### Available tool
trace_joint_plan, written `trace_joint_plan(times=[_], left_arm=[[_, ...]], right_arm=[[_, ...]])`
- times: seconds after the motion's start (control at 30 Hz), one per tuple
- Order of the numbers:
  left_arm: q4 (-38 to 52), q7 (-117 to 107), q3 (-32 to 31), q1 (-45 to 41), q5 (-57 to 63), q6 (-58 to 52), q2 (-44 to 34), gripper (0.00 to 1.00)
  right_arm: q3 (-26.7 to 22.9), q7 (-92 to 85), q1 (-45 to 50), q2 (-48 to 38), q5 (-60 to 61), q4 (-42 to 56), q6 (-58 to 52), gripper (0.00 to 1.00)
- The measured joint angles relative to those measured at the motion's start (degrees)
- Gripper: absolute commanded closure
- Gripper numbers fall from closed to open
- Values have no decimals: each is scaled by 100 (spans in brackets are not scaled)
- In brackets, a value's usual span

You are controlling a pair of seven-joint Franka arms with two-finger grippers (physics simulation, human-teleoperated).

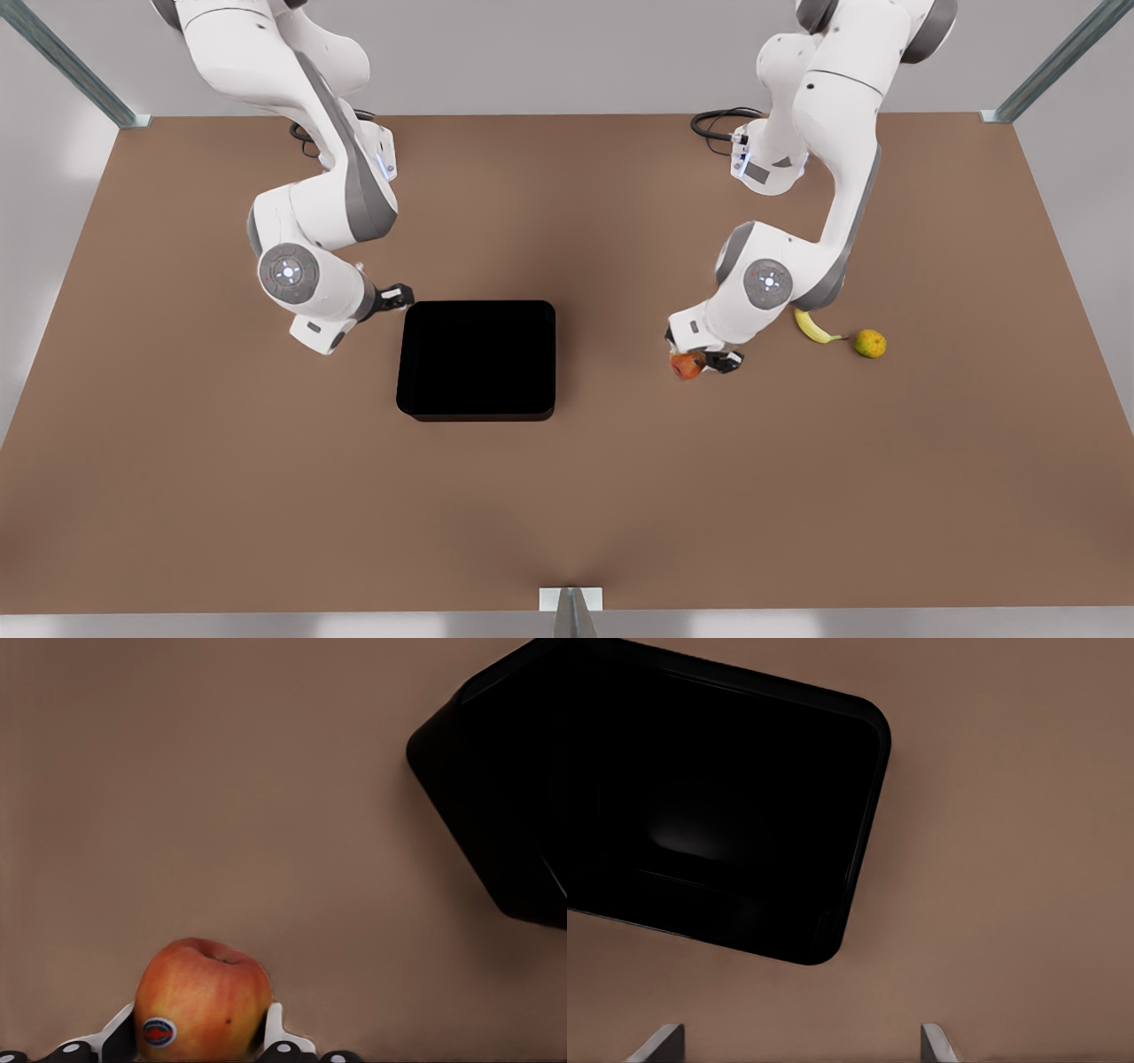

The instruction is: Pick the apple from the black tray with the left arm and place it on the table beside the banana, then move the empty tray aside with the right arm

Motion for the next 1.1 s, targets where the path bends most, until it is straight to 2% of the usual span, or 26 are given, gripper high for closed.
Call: trace_joint_plan(times=[0.07, 0.1, 0.13, 0.33, 0.37, 0.43, 0.5, 0.57, 0.73, 0.9, 0.97, 1.1], left_arm=[[-192, 312, 5, 378, -7, 16, -56, 25], [-235, 477, 11, 565, -1, 19, -62, 16], [-254, 641, 53, 695, 4, 19, -53, 0], [-202, 1423, 180, 934, 168, -93, -25, 0], [184, 1470, 186, 961, 170, -351, -118, 0], [1930, 1372, 197, 950, 188, -1228, -56, 0], [2654, 1093, 341, 1121, 217, -2046, -106, 0], [2528, 815, 475, 1303, 198, -2627, -368, 0], [2660, 206, 534, 1511, -162, -3377, -423, 0], [2838, -279, 544, 1458, 232, -3842, -420, 0], [2845, -440, 549, 1469, 286, -3937, -408, 0], [2845, -710, 554, 1468, 344, -4055, -408, 0]], right_arm=[[-2, 127, -5, -7, 36, -384, 630, 0], [-5, 206, -18, 53, 47, -463, 925, 0], [-7, 283, -31, 136, 54, -504, 1205, 0], [-18, 658, -46, 544, 40, -607, 2381, 0], [-18, 706, -43, 580, 34, -662, 2492, 0], [-18, 784, -32, 627, 24, -808, 2666, 0], [-17, 829, -27, 634, 17, -977, 2788, 0], [-11, 858, -15, 641, 13, -1123, 2875, 0], [-9, 860, -4, 772, 9, -1351, 3004, 0], [-8, 840, -9, 1107, 11, -1355, 3145, 1], [-9, 821, -19, 1177, 13, -1355, 3213, 11], [-9, 777, -30, 1193, 27, -1326, 3290, 52]])
